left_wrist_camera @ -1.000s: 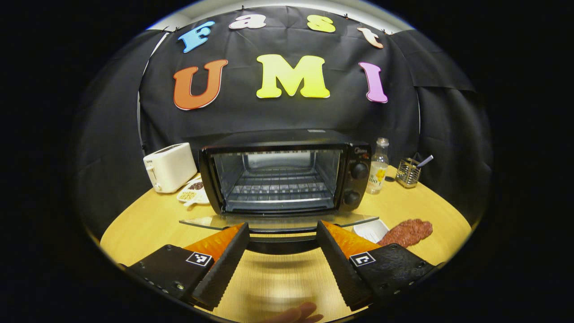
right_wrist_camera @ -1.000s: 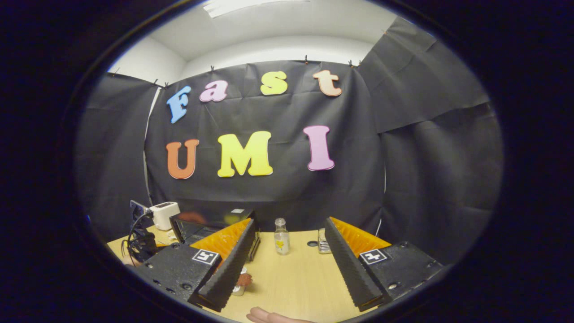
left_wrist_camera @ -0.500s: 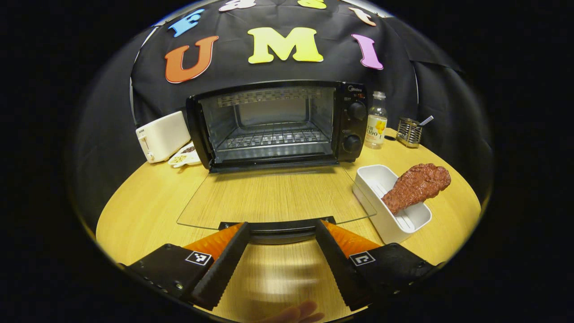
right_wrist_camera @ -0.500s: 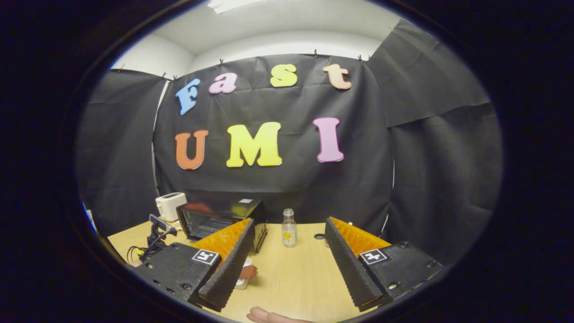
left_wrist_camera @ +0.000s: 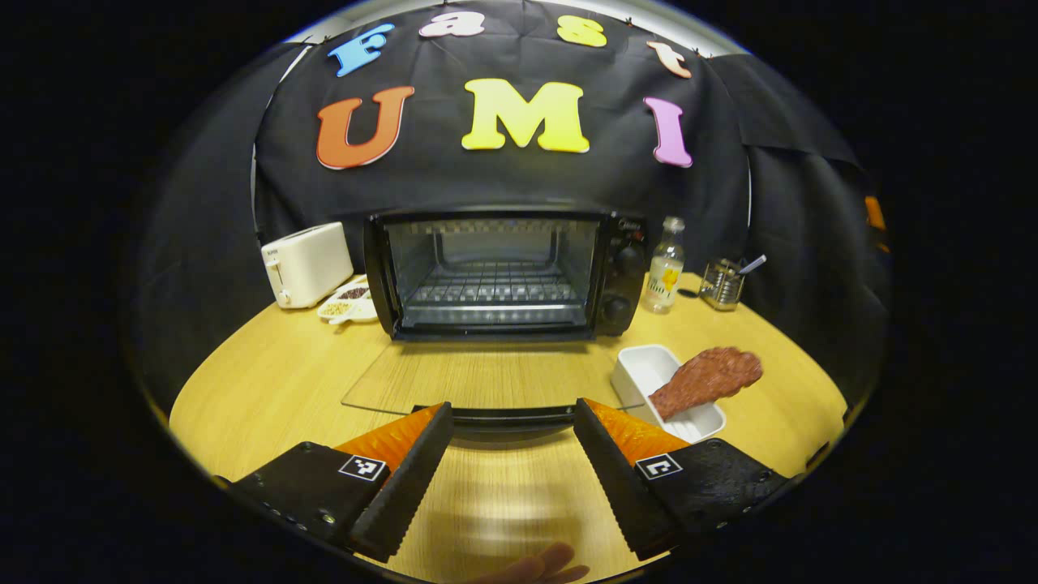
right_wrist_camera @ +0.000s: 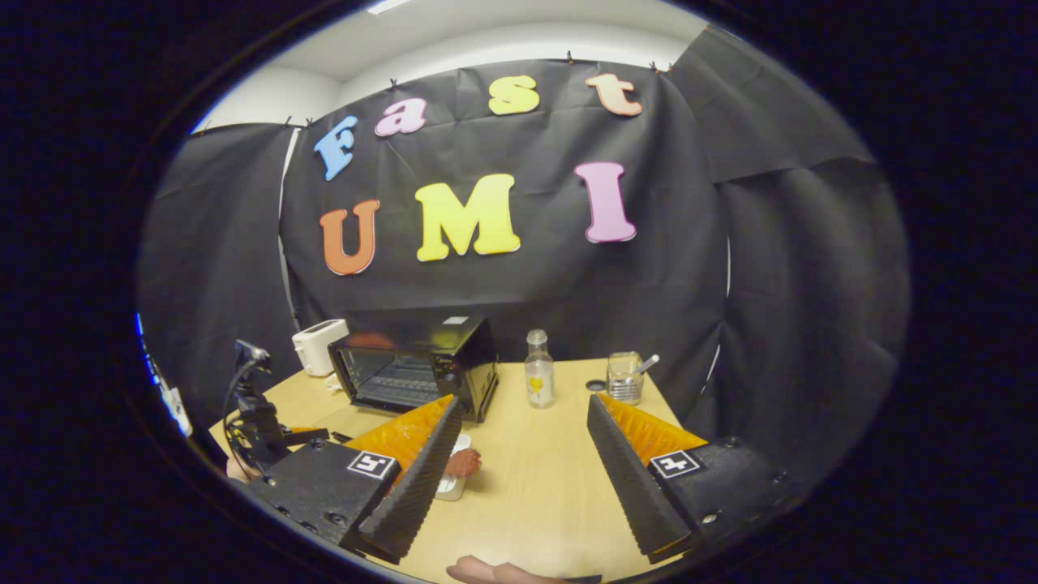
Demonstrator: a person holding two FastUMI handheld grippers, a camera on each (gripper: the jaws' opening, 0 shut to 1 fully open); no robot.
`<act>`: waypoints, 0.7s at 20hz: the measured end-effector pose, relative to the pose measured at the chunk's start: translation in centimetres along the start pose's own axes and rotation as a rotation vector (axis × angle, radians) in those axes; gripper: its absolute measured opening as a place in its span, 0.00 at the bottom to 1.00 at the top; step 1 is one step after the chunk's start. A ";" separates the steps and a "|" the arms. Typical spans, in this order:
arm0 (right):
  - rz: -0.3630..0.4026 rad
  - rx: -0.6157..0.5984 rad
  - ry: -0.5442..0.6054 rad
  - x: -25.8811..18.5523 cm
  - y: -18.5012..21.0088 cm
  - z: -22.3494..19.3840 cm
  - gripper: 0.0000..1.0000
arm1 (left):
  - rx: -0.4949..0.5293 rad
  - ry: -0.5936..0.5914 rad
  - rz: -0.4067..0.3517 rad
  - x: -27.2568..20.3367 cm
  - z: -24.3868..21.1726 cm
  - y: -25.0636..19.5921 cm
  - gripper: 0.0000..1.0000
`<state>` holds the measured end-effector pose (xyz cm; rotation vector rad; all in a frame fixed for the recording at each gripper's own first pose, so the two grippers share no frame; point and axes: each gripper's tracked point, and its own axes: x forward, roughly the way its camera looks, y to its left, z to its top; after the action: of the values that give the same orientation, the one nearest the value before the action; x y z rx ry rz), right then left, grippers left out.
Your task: Open the electric oven with the left hand, put the food in, and close the electric oven.
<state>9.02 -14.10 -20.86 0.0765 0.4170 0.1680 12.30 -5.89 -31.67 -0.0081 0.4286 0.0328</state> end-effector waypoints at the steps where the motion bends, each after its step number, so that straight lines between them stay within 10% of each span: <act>1: 0.022 0.008 0.037 0.8 0.3 -0.7 0.99 | 0.001 -0.042 -0.004 -1.2 1.6 0.0 0.96; 14: 0.307 0.329 0.513 12.2 3.5 -13.3 0.92 | 0.055 -0.373 0.053 -16.7 14.1 1.5 0.95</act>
<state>14.05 -7.93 -37.45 0.4282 0.9434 0.4245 2.95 -4.71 -11.90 0.0630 0.0565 0.0735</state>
